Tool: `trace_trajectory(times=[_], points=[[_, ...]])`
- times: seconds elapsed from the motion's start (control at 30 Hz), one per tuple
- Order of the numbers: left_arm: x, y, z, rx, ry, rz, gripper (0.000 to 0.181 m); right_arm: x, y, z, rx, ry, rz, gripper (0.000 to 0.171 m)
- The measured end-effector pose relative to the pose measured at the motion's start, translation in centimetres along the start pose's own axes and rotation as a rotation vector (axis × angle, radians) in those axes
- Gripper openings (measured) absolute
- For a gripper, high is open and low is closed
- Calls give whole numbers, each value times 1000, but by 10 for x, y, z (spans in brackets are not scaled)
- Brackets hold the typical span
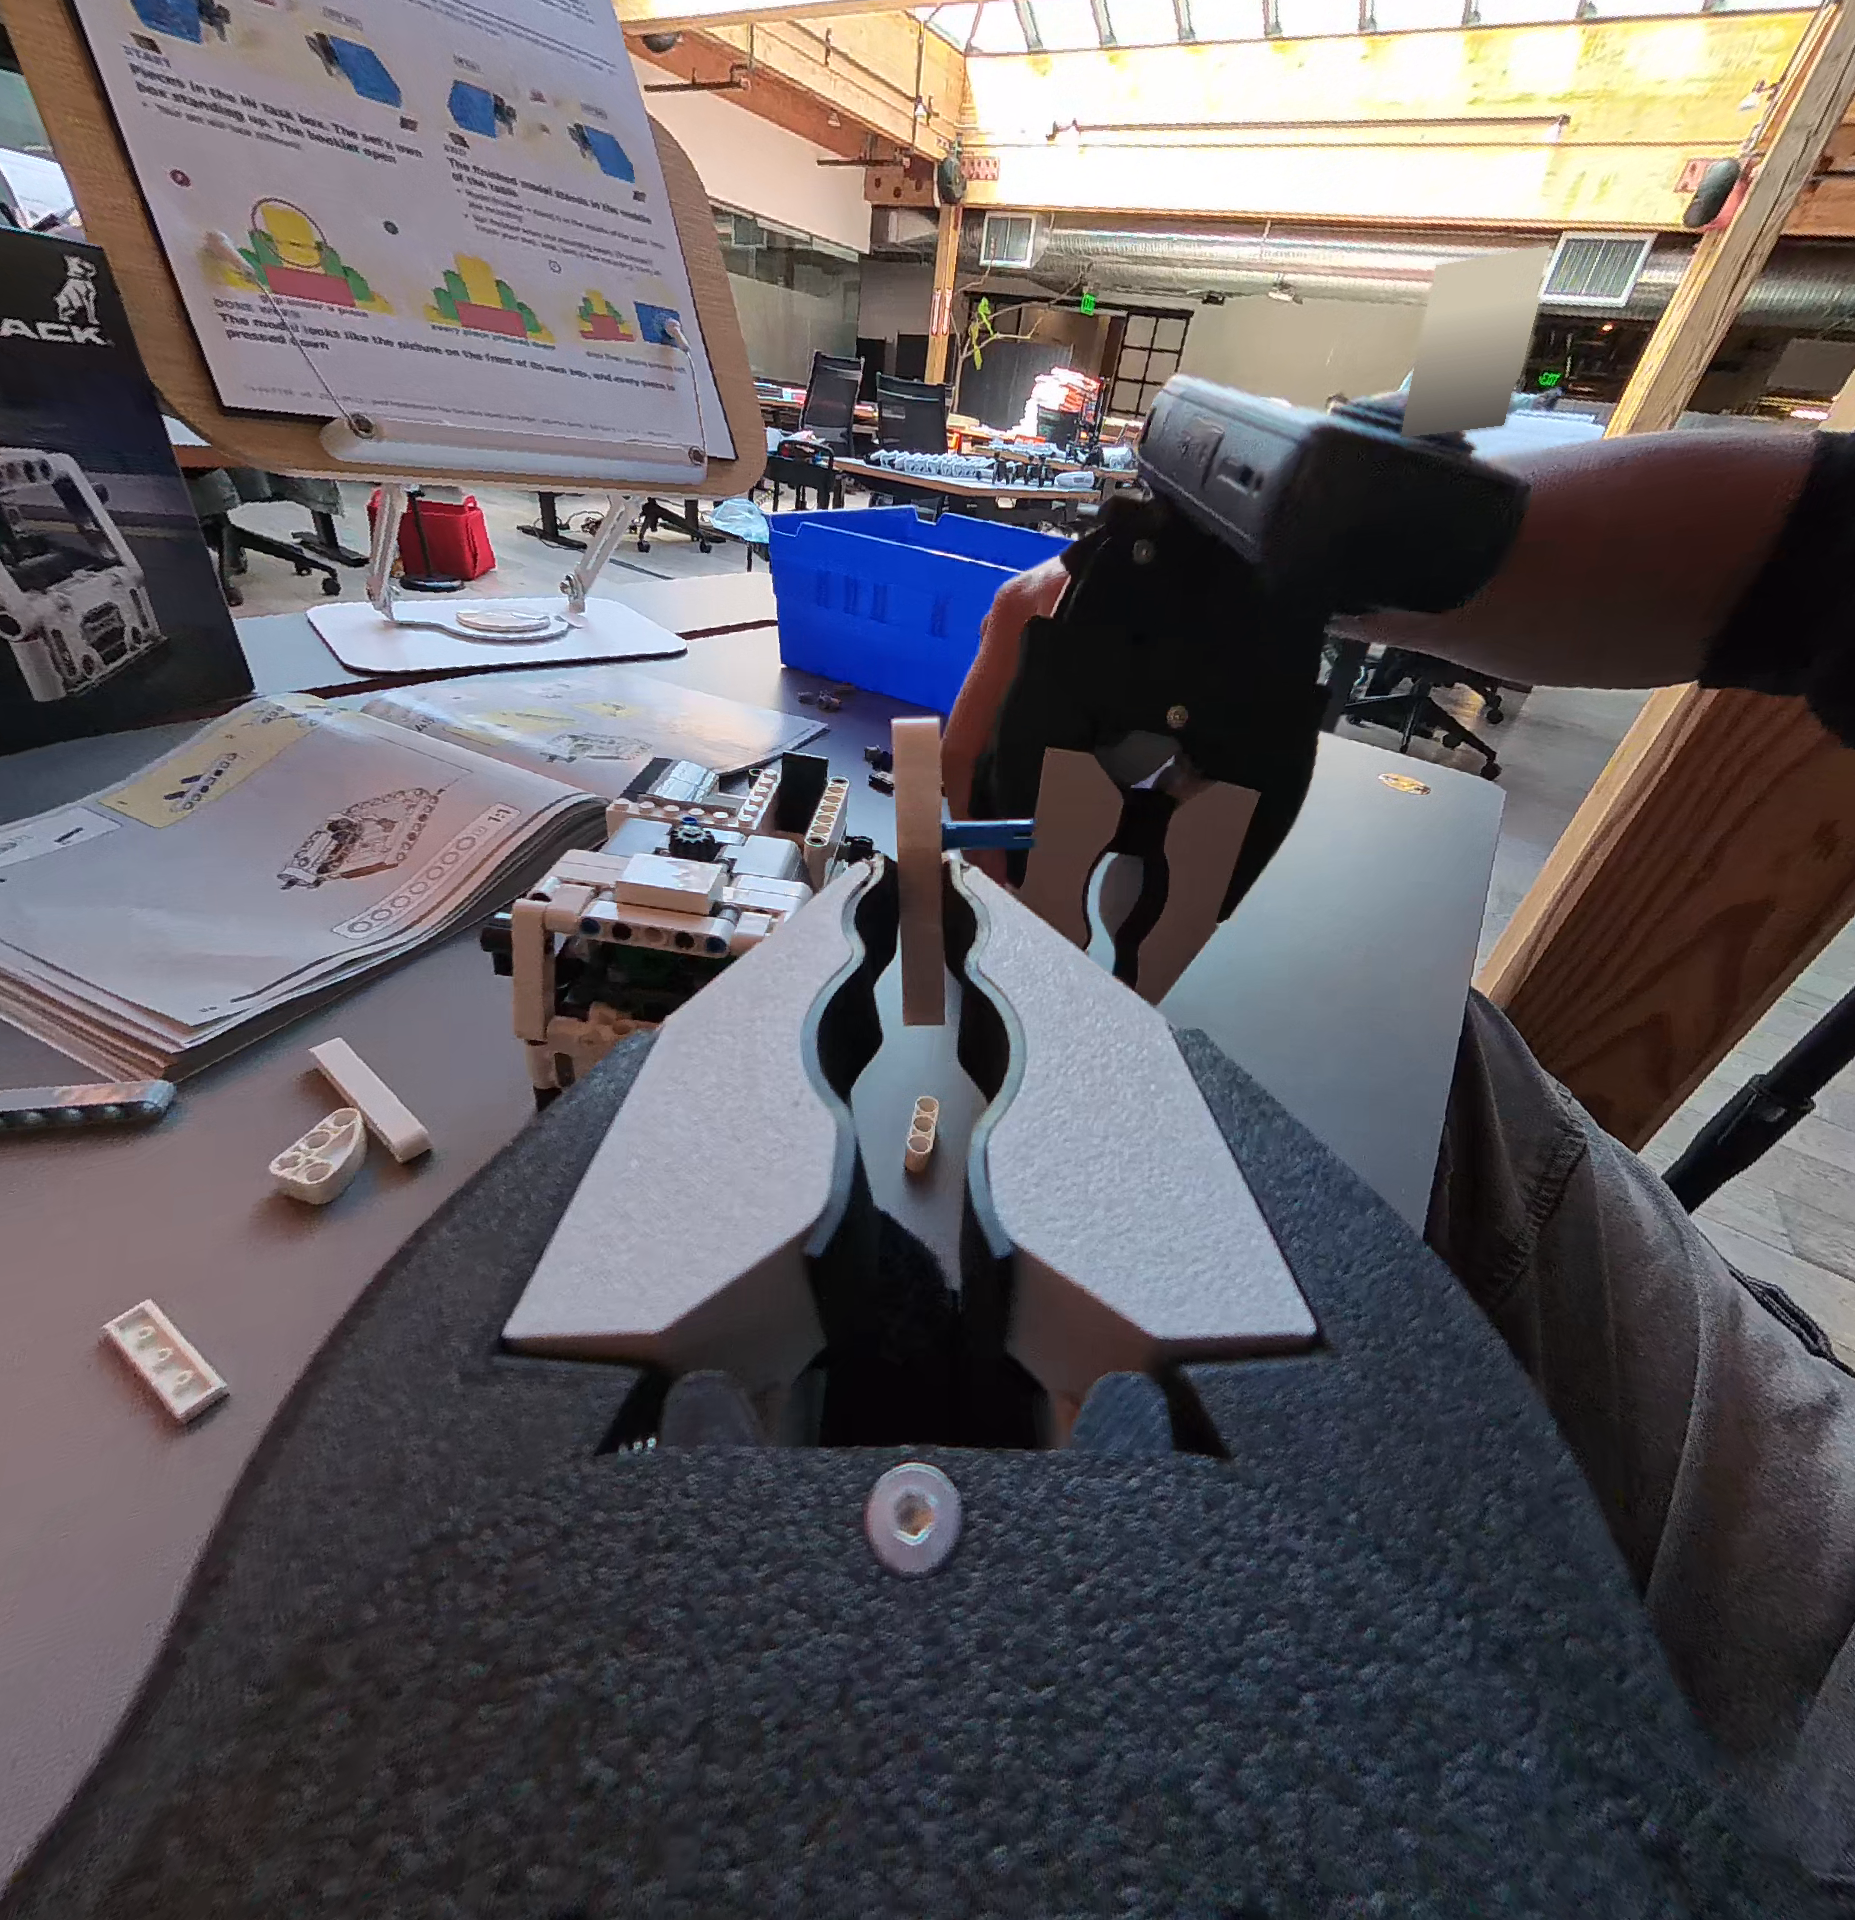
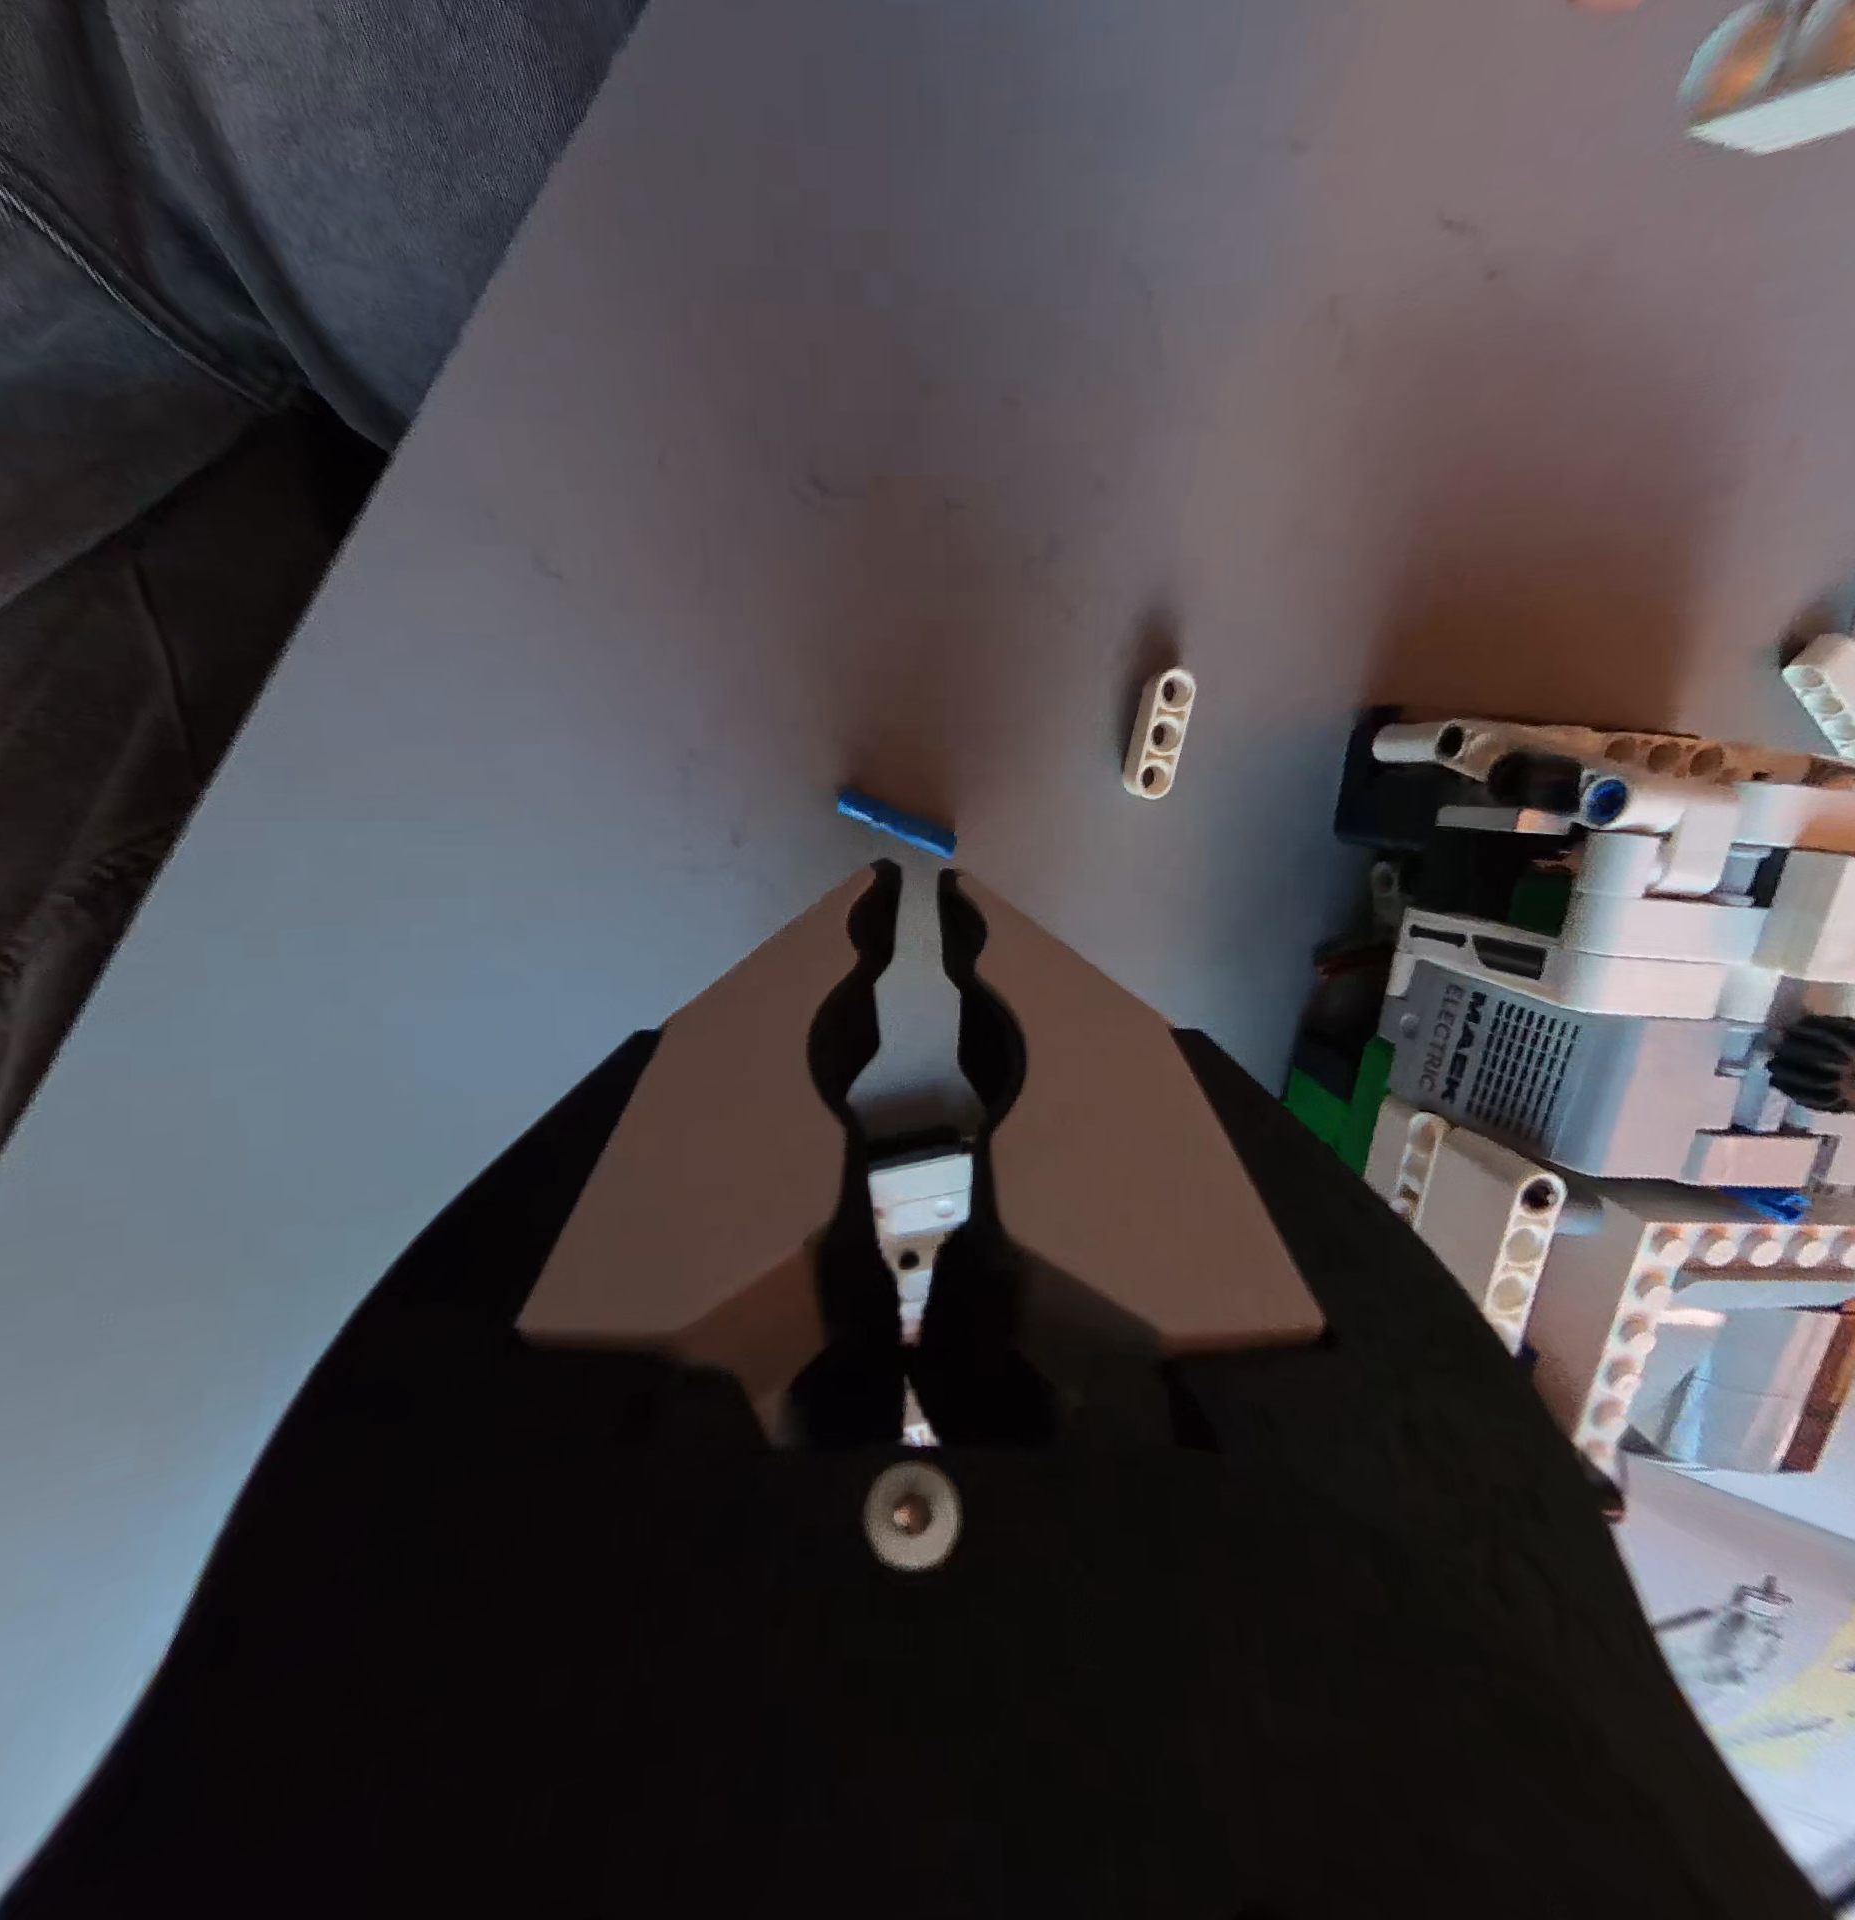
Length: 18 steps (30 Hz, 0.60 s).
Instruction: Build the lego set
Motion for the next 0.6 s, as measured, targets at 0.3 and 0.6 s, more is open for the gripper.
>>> trace_trajectory(times=[0.3,0.6], points=[[1,-1,-1,-11,-4,-6,7,6,1,-2,-24,-47,56,16],[-1,0,0,-3,-5,10,7,0,13,-8,-55,8,94,22]])
Point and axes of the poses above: each gripper's, where its closed fingertips meet, z back along the fingers, y out of its top, x = y × z across the jaws, the point moved 7 cm from there along z, back along the fingers, and after that the axes turned 15 degrees about -z, right-handed, at the moved point
